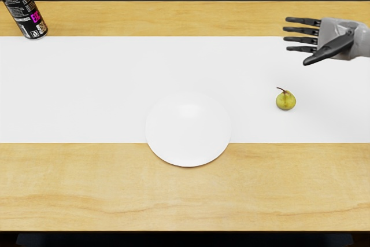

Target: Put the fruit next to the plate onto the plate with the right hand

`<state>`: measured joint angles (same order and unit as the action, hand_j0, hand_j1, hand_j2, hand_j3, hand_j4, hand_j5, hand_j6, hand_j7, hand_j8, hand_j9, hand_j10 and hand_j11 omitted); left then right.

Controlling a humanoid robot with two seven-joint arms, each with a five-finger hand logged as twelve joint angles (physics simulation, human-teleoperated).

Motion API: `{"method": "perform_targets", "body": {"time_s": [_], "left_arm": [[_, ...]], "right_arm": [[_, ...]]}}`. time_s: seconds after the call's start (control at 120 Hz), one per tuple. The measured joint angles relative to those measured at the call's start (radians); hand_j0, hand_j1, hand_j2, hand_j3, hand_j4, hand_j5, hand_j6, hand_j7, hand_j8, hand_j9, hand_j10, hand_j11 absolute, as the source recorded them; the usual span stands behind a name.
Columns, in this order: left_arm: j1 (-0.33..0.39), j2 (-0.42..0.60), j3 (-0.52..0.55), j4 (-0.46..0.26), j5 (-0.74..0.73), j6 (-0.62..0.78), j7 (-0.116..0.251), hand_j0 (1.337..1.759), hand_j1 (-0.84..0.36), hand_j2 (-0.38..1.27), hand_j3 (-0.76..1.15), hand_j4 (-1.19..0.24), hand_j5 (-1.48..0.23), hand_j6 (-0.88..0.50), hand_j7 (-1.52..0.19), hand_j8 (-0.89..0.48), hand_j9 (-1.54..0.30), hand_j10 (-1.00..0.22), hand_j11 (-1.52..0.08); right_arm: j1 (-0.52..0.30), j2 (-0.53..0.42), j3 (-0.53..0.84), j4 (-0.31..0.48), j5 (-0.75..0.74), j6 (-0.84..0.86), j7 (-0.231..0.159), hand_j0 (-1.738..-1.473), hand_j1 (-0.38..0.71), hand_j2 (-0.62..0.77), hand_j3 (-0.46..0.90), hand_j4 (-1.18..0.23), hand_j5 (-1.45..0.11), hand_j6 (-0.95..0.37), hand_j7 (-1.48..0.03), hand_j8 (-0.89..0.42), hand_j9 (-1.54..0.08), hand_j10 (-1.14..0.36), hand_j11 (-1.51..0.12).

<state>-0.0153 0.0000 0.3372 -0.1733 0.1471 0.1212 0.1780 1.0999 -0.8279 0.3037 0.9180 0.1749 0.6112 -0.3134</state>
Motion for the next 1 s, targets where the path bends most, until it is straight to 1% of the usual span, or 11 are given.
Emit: {"method": "perform_targets", "body": {"time_s": [0.283,0.35,0.392,0.425,0.492,0.525,0.65,0.725,0.833,0.933,1.0], "left_arm": [[0.0,0.0,0.0,0.0,0.0,0.0,0.0,1.658,0.35,0.0,0.0,0.0,0.0,0.0,0.0,0.0,0.0,0.0,0.0],[0.0,0.0,0.0,0.0,0.0,0.0,0.0,1.658,0.35,0.0,0.0,0.0,0.0,0.0,0.0,0.0,0.0,0.0,0.0],[0.0,0.0,0.0,0.0,0.0,0.0,0.0,1.658,0.35,0.0,0.0,0.0,0.0,0.0,0.0,0.0,0.0,0.0,0.0],[0.0,0.0,0.0,0.0,0.0,0.0,0.0,1.658,0.35,0.0,0.0,0.0,0.0,0.0,0.0,0.0,0.0,0.0,0.0],[0.0,0.0,0.0,0.0,0.0,0.0,0.0,1.658,0.35,0.0,0.0,0.0,0.0,0.0,0.0,0.0,0.0,0.0,0.0],[0.0,0.0,0.0,0.0,0.0,0.0,0.0,1.658,0.35,0.0,0.0,0.0,0.0,0.0,0.0,0.0,0.0,0.0,0.0],[0.0,0.0,0.0,0.0,0.0,0.0,0.0,1.658,0.35,0.0,0.0,0.0,0.0,0.0,0.0,0.0,0.0,0.0,0.0],[0.0,0.0,0.0,0.0,0.0,0.0,0.0,1.658,0.35,0.0,0.0,0.0,0.0,0.0,0.0,0.0,0.0,0.0,0.0],[0.0,0.0,0.0,0.0,0.0,0.0,0.0,1.658,0.35,0.0,0.0,0.0,0.0,0.0,0.0,0.0,0.0,0.0,0.0],[0.0,0.0,0.0,0.0,0.0,0.0,0.0,1.658,0.35,0.0,0.0,0.0,0.0,0.0,0.0,0.0,0.0,0.0,0.0],[0.0,0.0,0.0,0.0,0.0,0.0,0.0,1.658,0.35,0.0,0.0,0.0,0.0,0.0,0.0,0.0,0.0,0.0,0.0]], "right_arm": [[0.001,0.0,0.01,-0.001,-0.003,0.0,-0.004,-1.658,-0.31,-0.01,0.0,-0.03,-0.04,-0.03,-0.04,-0.03,-0.04,-0.03,-0.04],[0.001,0.006,0.014,-0.005,-0.028,0.0,0.003,-1.658,-0.31,-0.01,0.0,-0.03,-0.04,-0.03,-0.04,-0.03,-0.04,-0.03,-0.04],[0.001,0.008,0.019,-0.013,-0.053,0.0,0.017,-1.658,-0.31,-0.01,0.0,-0.03,-0.04,-0.03,-0.04,-0.03,-0.04,-0.03,-0.04],[0.0,0.01,0.027,-0.021,-0.088,0.0,0.044,-1.658,-0.31,-0.01,0.0,-0.03,-0.04,-0.03,-0.04,-0.03,-0.04,-0.03,-0.04],[-0.009,0.019,0.061,-0.035,-0.189,0.0,0.122,-1.658,-0.31,-0.01,0.0,-0.03,-0.04,-0.03,-0.04,-0.03,-0.04,-0.03,-0.04],[-0.022,0.025,0.09,-0.04,-0.24,0.0,0.153,-1.658,-0.31,-0.01,0.0,-0.03,-0.04,-0.03,-0.04,-0.03,-0.04,-0.03,-0.04],[-0.09,0.065,0.221,-0.057,-0.424,0.0,0.231,-1.658,-0.31,-0.01,0.0,-0.03,-0.04,-0.03,-0.04,-0.03,-0.04,-0.03,-0.04],[-0.114,0.084,0.274,-0.064,-0.526,0.0,0.282,-1.658,-0.31,-0.01,0.0,-0.04,-0.05,-0.03,-0.05,-0.03,-0.05,-0.03,-0.05],[-0.13,0.1,0.306,-0.09,-0.633,0.0,0.37,-1.658,-0.31,-0.01,0.0,-0.04,-0.05,-0.04,-0.05,-0.04,-0.05,-0.04,-0.05],[-0.147,0.107,0.316,-0.107,-0.704,0.0,0.446,-1.658,-0.31,-0.01,0.0,-0.04,-0.05,-0.04,-0.05,-0.04,-0.05,-0.04,-0.05],[-0.157,0.108,0.315,-0.113,-0.75,0.0,0.503,-1.658,-0.31,-0.01,0.0,-0.04,-0.05,-0.04,-0.05,-0.04,-0.05,-0.04,-0.05]]}}
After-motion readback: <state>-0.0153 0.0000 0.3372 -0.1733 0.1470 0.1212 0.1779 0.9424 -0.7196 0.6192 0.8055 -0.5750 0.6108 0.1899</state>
